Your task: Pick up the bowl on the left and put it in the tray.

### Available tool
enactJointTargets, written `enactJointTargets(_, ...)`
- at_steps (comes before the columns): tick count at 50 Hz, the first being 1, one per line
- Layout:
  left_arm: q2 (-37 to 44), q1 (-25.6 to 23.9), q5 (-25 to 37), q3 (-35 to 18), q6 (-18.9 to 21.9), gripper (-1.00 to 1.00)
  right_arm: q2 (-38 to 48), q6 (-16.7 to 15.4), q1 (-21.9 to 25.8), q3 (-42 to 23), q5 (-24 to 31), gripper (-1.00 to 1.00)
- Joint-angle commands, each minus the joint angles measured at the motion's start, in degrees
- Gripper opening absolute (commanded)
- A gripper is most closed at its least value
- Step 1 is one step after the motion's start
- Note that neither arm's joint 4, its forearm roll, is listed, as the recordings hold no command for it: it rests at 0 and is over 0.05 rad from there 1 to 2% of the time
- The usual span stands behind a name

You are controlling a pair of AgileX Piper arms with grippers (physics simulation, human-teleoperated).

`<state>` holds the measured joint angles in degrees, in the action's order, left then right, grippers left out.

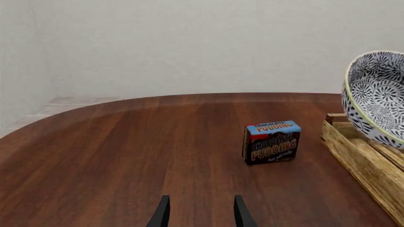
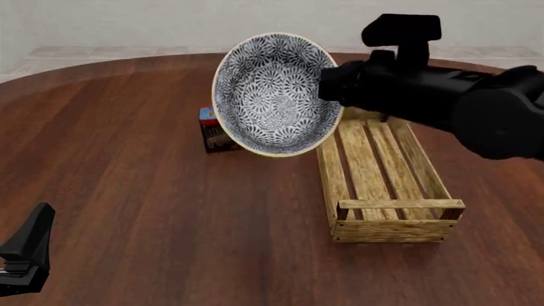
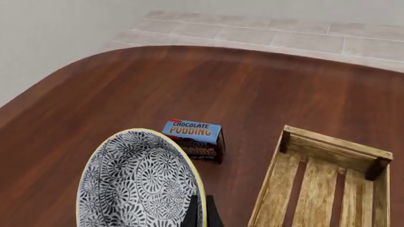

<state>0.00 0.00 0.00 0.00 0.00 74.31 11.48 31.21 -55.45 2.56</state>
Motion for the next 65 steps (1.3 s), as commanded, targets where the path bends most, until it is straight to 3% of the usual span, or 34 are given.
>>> enactJointTargets(1,0.0,0.0,0.0,0.0,0.0,1.0,-2.15,0.09,-1.92,-0.12,0.88,-1.0)
enactJointTargets(19,0.0,0.0,0.0,0.0,0.0,1.0,-5.43,0.56,-9.07,2.12,0.55,-1.0)
enactJointTargets(40,0.0,0.0,0.0,0.0,0.0,1.0,-2.48,2.43,-12.53,3.51,-2.1,-1.0)
enactJointTargets(51,0.0,0.0,0.0,0.0,0.0,1.0,-3.71,5.8,-17.81,5.0,-2.33,-1.0)
enactJointTargets(65,0.0,0.0,0.0,0.0,0.0,1.0,-6.41,6.98,-19.4,5.76,-0.81,-1.0)
